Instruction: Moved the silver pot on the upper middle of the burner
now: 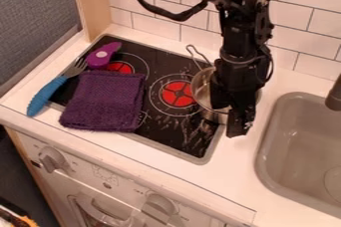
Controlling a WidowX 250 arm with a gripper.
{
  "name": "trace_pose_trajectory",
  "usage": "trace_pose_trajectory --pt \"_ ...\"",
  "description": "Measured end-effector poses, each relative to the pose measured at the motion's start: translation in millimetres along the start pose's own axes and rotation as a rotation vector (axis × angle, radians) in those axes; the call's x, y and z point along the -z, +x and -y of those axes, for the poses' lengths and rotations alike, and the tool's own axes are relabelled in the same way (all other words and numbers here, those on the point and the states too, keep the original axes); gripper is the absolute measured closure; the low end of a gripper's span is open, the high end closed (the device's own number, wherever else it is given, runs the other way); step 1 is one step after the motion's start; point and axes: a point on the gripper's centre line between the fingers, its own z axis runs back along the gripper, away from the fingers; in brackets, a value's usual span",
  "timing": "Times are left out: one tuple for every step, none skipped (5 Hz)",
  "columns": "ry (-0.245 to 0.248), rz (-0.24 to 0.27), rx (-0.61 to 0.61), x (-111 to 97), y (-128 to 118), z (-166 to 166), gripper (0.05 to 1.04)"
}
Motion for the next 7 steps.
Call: trace_pose_trajectory --pt "-0.001 -0.003 -0.02 5 -1 -2 0.425" --pt "-0.001 -0.005 -0.047 7 -4 -7 0.725" --pt "0.001 -0.011 -0.048 7 -4 -8 0.922" --pt "0.004 -0.013 -0.041 8 -3 -9 0.988" --pt "-0.002 -0.01 -0.026 6 -5 -7 0.989" --pt "-0.002 0.072 -0.04 -25 -12 -19 0.999" --pt "0.044 0.151 -0.109 -53 -20 -53 1.002"
